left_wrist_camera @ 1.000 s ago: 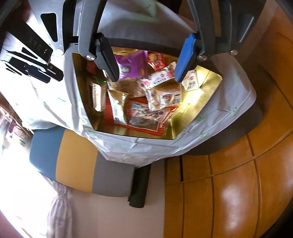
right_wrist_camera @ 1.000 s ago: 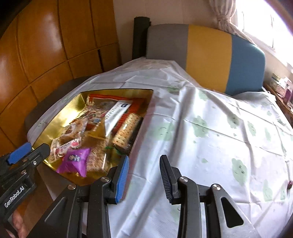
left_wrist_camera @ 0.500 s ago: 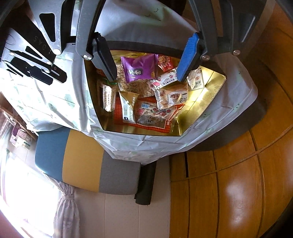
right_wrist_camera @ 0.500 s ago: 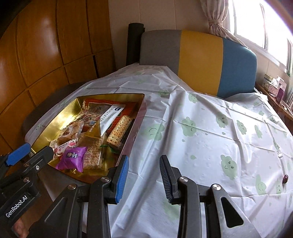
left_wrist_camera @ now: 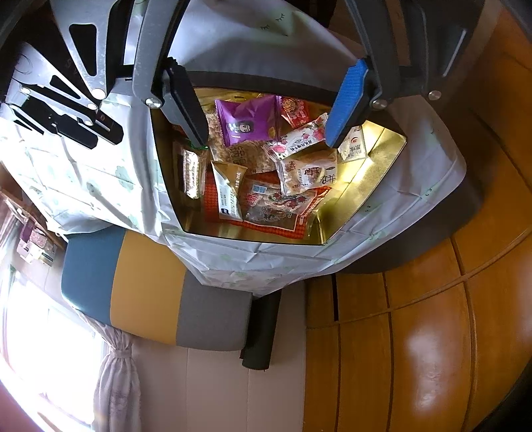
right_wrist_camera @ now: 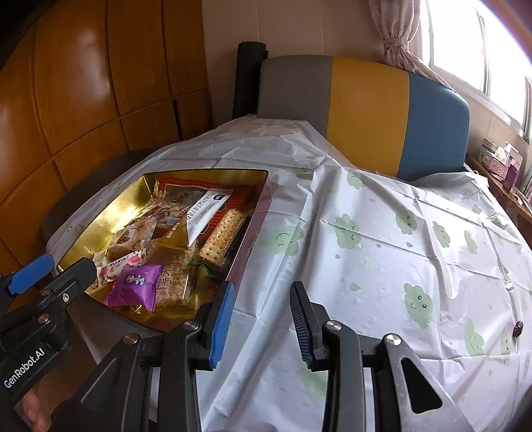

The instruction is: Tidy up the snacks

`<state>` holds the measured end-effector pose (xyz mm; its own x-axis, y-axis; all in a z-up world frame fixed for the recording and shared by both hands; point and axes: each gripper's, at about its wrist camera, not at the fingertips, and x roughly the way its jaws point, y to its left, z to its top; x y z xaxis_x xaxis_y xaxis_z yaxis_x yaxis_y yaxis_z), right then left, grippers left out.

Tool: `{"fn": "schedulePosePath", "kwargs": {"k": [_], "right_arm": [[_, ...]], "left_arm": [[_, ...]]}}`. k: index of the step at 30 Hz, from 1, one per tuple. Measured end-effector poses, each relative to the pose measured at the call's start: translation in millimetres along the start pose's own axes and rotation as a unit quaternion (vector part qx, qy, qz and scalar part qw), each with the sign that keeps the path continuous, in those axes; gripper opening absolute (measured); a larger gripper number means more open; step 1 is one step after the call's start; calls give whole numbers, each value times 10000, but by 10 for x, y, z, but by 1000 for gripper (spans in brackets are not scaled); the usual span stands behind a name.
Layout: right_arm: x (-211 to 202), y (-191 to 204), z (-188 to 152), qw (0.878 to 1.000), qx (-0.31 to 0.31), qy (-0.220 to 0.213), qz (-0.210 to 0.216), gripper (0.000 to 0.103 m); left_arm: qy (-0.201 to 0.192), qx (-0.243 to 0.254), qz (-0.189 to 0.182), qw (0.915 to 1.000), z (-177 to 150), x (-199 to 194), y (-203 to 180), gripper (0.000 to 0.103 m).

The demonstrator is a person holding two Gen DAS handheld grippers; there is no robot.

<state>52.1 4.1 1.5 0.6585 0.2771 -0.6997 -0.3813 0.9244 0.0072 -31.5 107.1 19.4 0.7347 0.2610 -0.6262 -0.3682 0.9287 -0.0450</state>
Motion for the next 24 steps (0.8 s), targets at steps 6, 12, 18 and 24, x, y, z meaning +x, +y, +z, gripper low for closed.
{"fn": "schedulePosePath", "kwargs": {"k": [6, 12, 18, 24], "right_arm": [[10, 17, -6, 10000, -24, 9, 6, 35], [8, 44, -19, 10000, -69, 5, 7, 35], [20, 44, -38, 10000, -86, 23, 7, 35], [29, 37, -58, 10000, -94, 27, 5, 35]], "left_arm": [[-13, -9, 0, 10000, 11, -6, 12, 74], [-15, -46, 3, 10000, 11, -8, 35, 74], [-39, -43, -7, 10000, 10, -16, 35, 74], [-55, -33, -8, 10000, 6, -17, 31, 75]]}}
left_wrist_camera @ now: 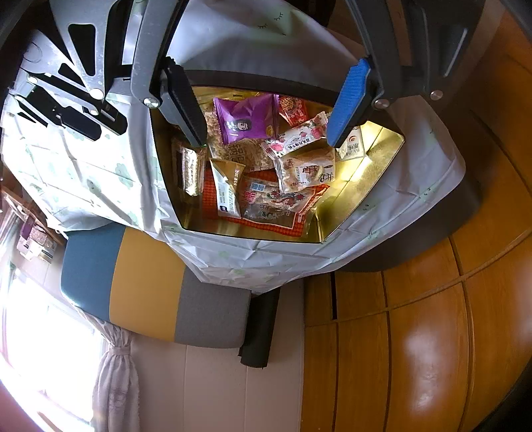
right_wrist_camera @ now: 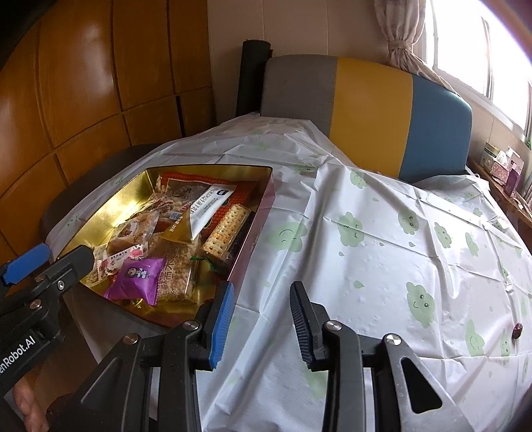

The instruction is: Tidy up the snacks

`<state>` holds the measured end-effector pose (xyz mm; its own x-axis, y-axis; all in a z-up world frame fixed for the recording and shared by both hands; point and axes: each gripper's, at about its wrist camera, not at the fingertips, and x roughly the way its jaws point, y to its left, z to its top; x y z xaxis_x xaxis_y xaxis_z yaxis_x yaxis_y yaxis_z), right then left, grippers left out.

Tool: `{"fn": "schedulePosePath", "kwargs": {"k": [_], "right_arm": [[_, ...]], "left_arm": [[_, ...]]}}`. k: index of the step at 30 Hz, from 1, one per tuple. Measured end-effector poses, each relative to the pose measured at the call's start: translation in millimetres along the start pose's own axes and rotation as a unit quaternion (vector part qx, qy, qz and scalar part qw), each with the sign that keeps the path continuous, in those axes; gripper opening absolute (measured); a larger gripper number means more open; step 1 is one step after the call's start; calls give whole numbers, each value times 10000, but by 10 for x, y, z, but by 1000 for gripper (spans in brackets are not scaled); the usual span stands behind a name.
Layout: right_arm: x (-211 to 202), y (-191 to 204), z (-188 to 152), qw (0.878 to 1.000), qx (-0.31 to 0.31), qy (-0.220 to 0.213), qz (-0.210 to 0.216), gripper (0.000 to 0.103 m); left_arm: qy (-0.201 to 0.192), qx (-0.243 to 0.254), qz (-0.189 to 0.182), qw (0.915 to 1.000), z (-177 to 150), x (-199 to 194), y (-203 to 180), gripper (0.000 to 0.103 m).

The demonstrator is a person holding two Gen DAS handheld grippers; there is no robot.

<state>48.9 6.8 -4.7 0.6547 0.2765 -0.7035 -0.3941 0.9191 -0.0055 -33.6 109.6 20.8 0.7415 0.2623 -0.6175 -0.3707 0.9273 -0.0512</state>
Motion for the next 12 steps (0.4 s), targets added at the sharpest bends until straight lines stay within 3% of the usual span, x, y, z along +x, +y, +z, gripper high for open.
{"fn": "schedulePosePath", "kwargs": {"k": [12], "right_arm": [[27, -88, -64, 9999, 91, 68, -58, 35]], "left_arm": [[-117, -14, -21, 9999, 2, 12, 18, 67]]}}
